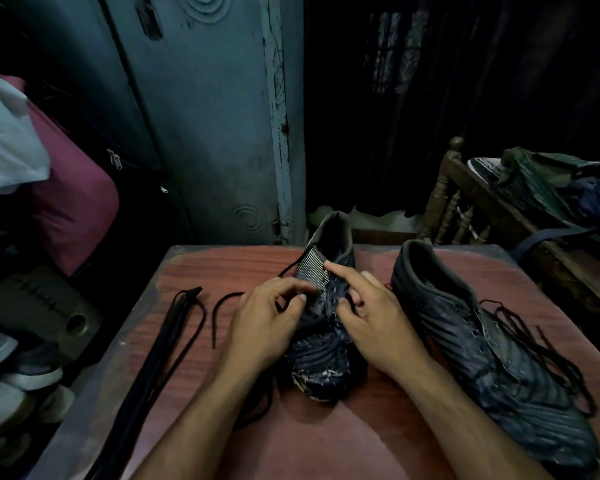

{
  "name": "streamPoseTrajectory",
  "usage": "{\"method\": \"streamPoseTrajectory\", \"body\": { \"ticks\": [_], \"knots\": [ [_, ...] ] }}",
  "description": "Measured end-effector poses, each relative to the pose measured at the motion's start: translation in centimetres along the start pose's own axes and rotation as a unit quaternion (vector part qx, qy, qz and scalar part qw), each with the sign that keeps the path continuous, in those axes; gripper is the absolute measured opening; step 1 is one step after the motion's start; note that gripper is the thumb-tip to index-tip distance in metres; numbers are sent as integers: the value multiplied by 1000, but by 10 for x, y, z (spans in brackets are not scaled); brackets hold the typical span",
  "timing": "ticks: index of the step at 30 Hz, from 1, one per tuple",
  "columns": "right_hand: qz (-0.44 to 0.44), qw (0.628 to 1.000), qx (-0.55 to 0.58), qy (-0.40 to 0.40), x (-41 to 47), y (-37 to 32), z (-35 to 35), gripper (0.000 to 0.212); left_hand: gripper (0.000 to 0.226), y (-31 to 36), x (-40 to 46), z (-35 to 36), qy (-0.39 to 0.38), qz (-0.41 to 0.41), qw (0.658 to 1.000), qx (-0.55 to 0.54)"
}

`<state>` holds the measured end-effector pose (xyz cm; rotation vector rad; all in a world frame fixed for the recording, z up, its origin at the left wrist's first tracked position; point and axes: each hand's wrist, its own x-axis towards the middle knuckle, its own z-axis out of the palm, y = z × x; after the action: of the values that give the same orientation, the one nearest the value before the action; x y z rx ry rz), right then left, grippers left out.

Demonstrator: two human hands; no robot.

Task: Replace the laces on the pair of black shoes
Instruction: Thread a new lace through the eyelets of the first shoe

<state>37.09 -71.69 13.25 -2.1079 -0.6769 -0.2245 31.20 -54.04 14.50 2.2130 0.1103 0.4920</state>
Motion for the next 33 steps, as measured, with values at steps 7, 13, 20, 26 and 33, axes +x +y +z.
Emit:
{"method": "streamPoseTrajectory", "body": {
  "ticks": [7, 13, 20, 26, 33],
  "knots": [
    [6, 1000, 24, -2, -1, -3, -2, 63, 10, 1, -1, 4, -11, -7, 1000, -8],
    [18, 999, 47, 8, 1, 4, 1, 50, 10, 1, -1, 4, -14, -1, 1000, 22],
    [58, 990, 130, 20, 3, 7, 5, 32, 16, -5, -1, 6, -38, 26, 997, 62],
    [78, 982, 171, 8, 2, 5, 6, 29, 4, -6, -1, 11, -44, 44, 995, 79],
    [75, 979, 189, -4, 0, -2, 2, 32, 7, -9, 1, 6, -81, 48, 994, 52]
  ]
}}
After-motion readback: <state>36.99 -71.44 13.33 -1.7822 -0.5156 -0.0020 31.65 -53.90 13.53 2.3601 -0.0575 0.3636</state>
